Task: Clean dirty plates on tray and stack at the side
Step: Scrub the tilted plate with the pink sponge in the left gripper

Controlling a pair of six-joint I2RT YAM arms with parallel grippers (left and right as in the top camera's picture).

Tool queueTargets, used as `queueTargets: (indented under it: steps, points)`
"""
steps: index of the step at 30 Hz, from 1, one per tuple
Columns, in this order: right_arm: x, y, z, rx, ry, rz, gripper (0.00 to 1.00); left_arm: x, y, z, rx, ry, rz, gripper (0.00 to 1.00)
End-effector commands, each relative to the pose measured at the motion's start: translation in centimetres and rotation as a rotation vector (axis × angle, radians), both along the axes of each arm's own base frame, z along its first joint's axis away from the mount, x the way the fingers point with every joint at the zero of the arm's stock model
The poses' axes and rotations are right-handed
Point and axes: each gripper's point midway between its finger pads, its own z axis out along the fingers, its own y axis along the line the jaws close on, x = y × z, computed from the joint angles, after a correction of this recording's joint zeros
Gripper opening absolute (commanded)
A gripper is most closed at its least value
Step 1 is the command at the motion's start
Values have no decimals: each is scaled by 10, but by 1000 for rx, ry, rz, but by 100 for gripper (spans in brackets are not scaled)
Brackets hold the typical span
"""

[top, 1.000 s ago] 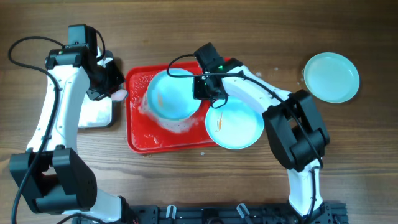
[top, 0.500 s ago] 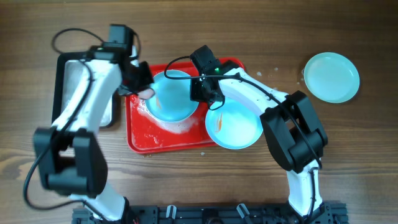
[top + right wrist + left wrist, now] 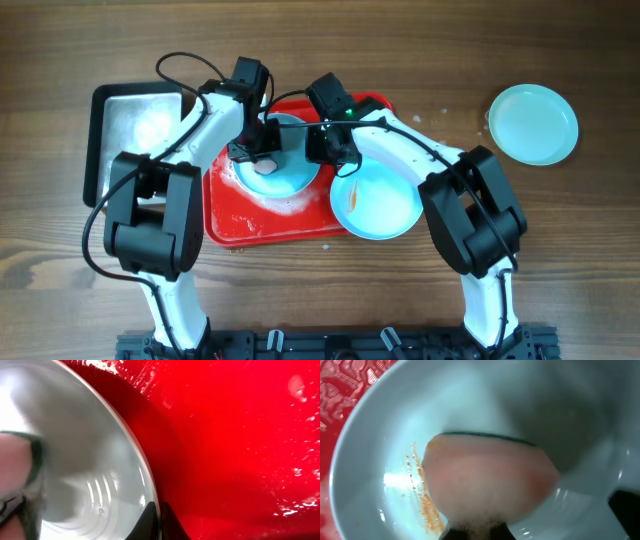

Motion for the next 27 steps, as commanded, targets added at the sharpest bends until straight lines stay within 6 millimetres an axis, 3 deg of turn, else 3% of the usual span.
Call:
queueTargets:
  steps: [1,4,8,10,11,16,20,25,27]
  points:
    - [-4,-6,-21,-42,32,-1,4,-13,38,-13,218,50,-36,4]
    - [-4,-6,-21,-42,32,-2,4,-11,60,-9,340,33,16,4]
    - [-4,-6,-21,-42,32,-1,4,-14,57,-10,347,31,85,4]
    - [-4,-6,-21,-42,31,-2,4,-22,43,-17,294,54,65,4]
    - [-4,-6,-20,-41,30,-1,4,-37,11,-38,143,87,8,4]
    - [-5,-5,-20,-34,32,16,4,-74,-18,-80,-68,126,-6,4]
    - [-4,-4,-20,-31,28,15,4,-83,-39,-75,-244,176,7,4]
    - [-4,-4,-20,-29,31,17,4,-91,-80,-50,-525,211,-84,4]
    - [-4,-4,-20,-29,30,18,5,-94,-84,-47,-554,223,-95,4]
